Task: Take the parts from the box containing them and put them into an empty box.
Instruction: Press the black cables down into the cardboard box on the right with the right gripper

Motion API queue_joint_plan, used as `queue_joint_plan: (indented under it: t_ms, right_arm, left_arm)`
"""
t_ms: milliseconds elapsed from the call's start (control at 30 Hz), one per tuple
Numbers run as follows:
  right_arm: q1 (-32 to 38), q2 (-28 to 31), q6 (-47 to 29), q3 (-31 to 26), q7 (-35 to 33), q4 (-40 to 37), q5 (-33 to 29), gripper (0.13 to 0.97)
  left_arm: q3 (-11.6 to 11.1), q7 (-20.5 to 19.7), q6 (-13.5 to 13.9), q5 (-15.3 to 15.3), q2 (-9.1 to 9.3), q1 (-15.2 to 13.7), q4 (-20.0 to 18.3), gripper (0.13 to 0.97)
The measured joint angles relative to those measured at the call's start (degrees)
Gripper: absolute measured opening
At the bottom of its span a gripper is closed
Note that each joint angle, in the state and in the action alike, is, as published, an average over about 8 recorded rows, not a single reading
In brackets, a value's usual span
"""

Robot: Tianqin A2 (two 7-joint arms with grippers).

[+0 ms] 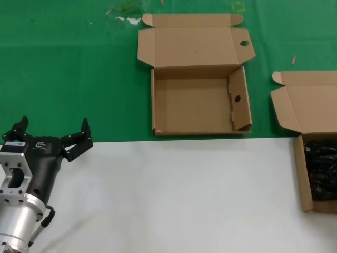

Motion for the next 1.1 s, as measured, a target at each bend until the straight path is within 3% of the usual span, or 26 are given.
queue_joint_plan:
  t_ms: [267, 567, 1100]
  right_arm:
    - [3.10, 0.13, 0.16, -3.87, 1.68, -0.45, -0.08, 0.882]
    - [3.97, 0.70, 0.34, -5.72, 3.58, -0.24, -0.45, 0.744]
    - [2.40, 2.74, 0.87, -6.13, 4.07, 1.71, 0.63, 0.368]
  left_arm:
    - [0.00, 0.00, 0.00, 0.00, 0.00, 0.00, 0.00, 0.966]
    - [0.00, 0.00, 0.00, 0.00, 0.00, 0.00, 0.00, 0.966]
    - [0.00, 0.00, 0.00, 0.00, 0.00, 0.00, 0.00, 0.966]
